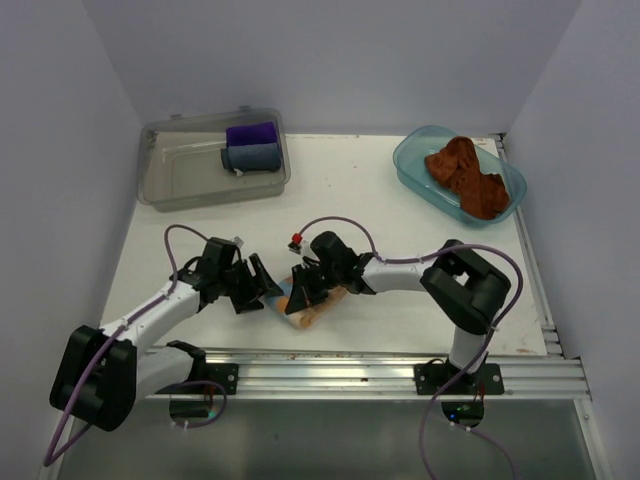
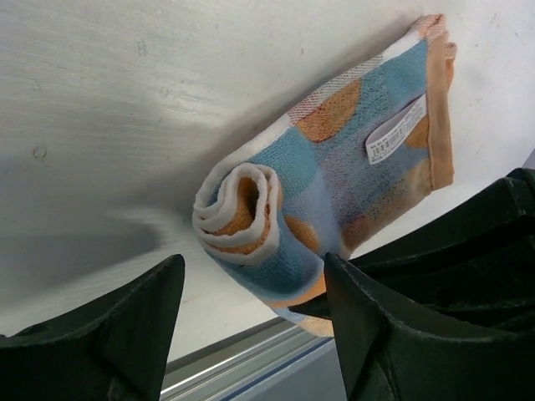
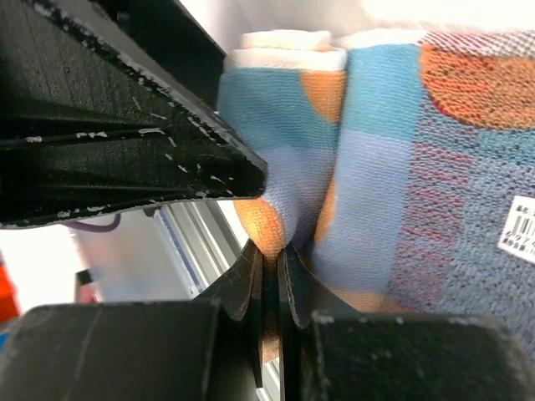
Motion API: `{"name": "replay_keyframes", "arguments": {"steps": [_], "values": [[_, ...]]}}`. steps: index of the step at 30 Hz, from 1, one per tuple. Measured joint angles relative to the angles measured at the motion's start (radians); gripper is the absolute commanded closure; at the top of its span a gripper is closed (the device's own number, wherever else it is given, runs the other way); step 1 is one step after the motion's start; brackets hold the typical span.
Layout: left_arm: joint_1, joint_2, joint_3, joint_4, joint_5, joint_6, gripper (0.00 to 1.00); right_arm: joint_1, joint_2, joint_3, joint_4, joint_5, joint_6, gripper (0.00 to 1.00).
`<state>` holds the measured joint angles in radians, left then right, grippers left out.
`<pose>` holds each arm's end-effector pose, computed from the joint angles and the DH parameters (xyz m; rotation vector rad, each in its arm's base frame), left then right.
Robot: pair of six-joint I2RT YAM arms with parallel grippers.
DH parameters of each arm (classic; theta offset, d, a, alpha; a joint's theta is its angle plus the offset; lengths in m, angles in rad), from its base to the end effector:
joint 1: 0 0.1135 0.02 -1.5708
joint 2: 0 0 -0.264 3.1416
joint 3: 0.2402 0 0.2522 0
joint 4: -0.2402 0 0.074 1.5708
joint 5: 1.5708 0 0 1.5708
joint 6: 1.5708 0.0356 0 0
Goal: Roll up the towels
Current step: Roll the towel
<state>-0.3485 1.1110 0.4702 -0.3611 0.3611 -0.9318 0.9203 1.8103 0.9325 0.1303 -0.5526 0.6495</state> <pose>0.1770 -0.0777 0.1613 -0.6529 2.6873 -0.8866 0.2042 0.2992 0.1489 -0.6732 2.5454 1.3305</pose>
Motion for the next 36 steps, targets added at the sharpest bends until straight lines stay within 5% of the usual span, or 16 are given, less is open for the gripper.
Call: {"name": "replay_keyframes", "arguments": {"steps": [7,16,19,21,25,36], "values": [[0.0,0.043,-0.043,0.05,0.005,0.0,0.35,-0.025,0.075,-0.035,0.121,-0.087,0.105,1.0],[0.0,0.101,-0.05,0.124,0.021,-0.013,0.65,-0.038,0.115,-0.075,0.243,-0.134,0.211,1.0],[0.0,0.116,-0.05,0.13,0.026,-0.018,0.71,-0.037,0.109,-0.074,0.218,-0.112,0.204,0.8],[0.0,0.117,-0.047,0.127,0.032,-0.018,0.71,-0.029,0.076,-0.068,0.151,-0.063,0.177,0.56],[0.0,0.118,-0.024,0.102,0.029,-0.017,0.72,0.024,-0.046,-0.011,-0.088,0.126,0.074,0.38],[0.0,0.121,0.004,0.053,0.008,-0.01,0.73,0.333,-0.144,0.254,-0.529,0.746,-0.17,0.43]]}}
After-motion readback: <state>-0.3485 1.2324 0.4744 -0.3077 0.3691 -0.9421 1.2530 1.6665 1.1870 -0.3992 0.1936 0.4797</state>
